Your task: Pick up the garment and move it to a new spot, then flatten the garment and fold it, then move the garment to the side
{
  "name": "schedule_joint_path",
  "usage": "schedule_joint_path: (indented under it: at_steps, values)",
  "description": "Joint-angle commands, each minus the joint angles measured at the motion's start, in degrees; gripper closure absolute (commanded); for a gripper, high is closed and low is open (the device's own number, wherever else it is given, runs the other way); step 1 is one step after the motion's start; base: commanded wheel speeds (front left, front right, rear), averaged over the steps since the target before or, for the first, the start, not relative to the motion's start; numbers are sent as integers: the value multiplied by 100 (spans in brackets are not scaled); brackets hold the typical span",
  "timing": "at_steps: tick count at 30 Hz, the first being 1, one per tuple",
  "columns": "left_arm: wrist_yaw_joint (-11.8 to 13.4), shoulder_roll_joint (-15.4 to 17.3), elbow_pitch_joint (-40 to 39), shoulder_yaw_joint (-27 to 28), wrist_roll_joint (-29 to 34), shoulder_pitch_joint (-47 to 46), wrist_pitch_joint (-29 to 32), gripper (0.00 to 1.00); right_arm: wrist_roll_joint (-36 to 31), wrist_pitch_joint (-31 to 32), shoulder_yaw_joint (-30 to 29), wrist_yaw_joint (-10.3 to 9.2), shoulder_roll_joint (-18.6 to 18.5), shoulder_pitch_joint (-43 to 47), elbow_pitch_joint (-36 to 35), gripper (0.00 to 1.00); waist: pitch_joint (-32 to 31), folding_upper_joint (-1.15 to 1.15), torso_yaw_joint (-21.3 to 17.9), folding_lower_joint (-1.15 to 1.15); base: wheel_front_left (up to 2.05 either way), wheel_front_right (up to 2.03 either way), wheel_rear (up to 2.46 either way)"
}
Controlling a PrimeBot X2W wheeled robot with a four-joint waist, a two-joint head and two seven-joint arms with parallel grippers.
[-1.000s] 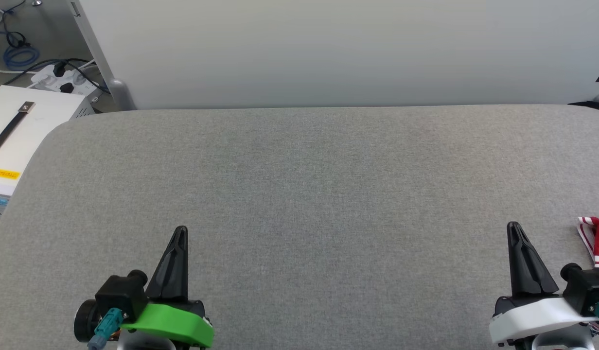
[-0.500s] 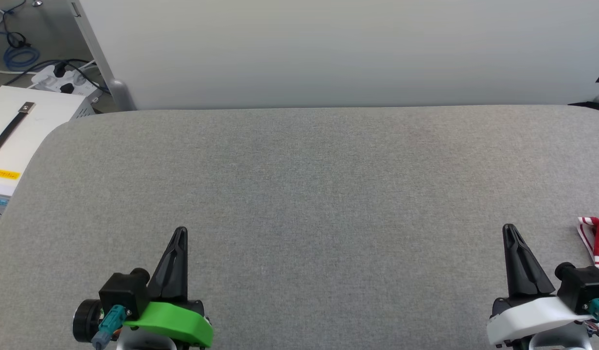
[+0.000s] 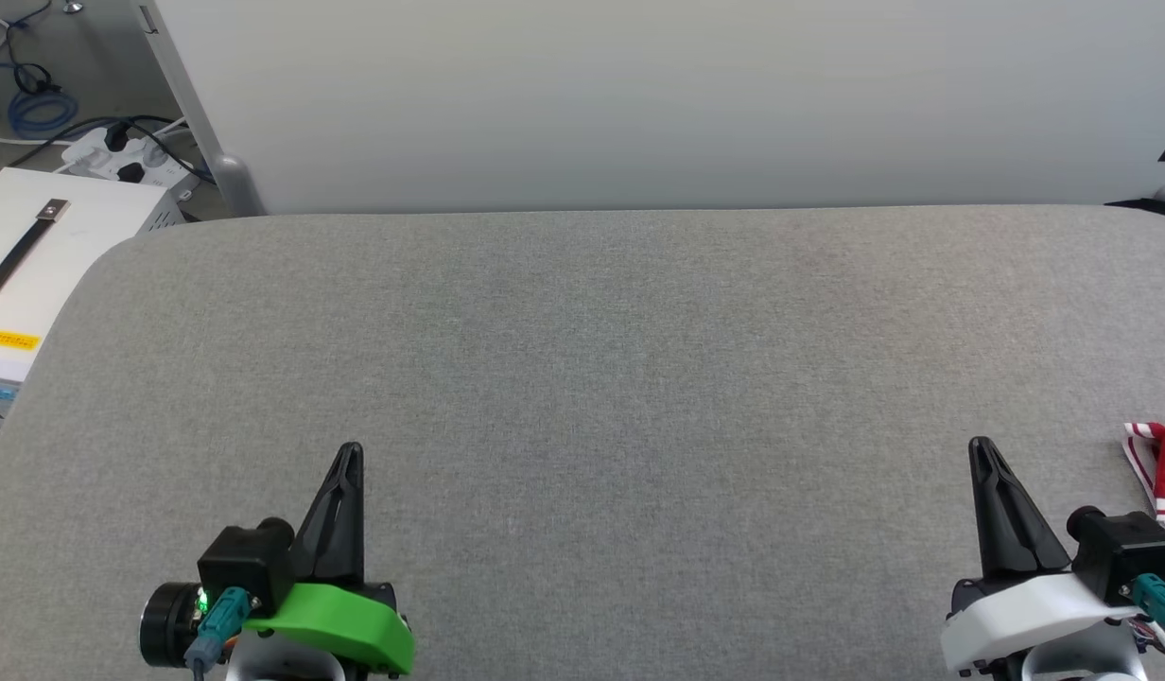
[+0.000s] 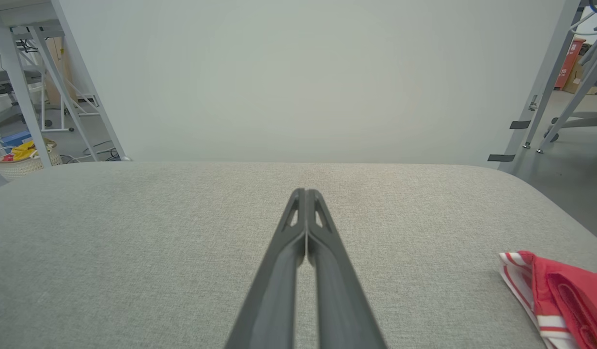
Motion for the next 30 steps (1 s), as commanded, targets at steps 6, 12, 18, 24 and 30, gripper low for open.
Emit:
schedule_joint_path:
  at_steps: [6,12,18,24,30]
  values:
    - [63,-55,-55,29,123,-73,106,100,-92,82,29,-2,4,-129,35,100,-3,0,1,0,0,0,0]
    - [98,-65,-70,38,180,-84,175,100,-133,136,45,-2,5,-150,45,100,-6,0,1,0,0,0,0]
    - [132,-74,-85,48,237,-95,244,100,-174,189,61,-2,5,-172,56,100,-9,0,2,0,0,0,0]
    - [167,-84,-99,57,294,-106,313,100,-215,243,77,-2,6,-193,66,100,-12,0,3,0,0,0,0]
    - [201,-93,-114,66,351,-117,382,100,-256,296,93,-2,6,-215,76,100,-14,0,3,0,0,0,0]
